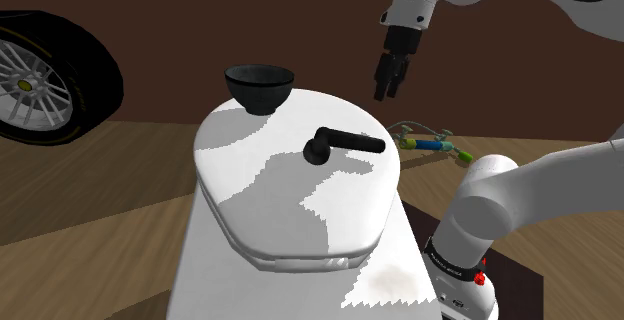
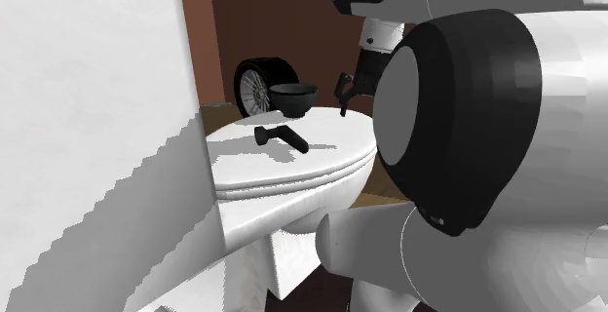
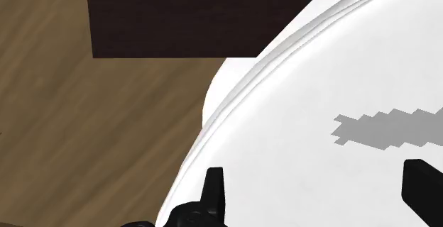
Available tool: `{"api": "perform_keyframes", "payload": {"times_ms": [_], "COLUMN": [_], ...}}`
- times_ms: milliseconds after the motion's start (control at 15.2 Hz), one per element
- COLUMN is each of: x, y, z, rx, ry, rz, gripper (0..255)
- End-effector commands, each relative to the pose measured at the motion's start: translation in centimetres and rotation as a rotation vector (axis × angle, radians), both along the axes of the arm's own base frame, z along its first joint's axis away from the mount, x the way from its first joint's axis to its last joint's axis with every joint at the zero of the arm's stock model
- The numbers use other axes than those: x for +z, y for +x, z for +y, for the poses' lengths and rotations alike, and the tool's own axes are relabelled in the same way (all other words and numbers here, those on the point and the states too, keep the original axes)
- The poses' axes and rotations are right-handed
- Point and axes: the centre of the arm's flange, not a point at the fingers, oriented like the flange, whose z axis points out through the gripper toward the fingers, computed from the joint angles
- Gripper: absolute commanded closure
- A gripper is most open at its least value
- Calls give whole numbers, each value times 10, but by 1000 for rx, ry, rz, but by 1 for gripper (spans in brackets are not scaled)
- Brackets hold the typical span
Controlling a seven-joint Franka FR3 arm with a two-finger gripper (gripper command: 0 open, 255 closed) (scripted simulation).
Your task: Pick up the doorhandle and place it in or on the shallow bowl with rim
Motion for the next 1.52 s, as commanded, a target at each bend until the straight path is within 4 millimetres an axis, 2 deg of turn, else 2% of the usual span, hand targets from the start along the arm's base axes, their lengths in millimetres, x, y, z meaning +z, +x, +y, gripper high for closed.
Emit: {"api": "perform_keyframes", "payload": {"times_ms": [0, 396, 858, 924, 1452], "x": [0, -2, -12, -14, -54], "y": [0, 1, -17, -20, -19], "z": [0, 91, 194, 202, 202], "rx": [0, 176, 381, 397, 397], "ry": [0, -73, -159, -165, -165], "rz": [0, -24, -53, -55, -55], "gripper": [0, 0, 0, 0, 0]}}
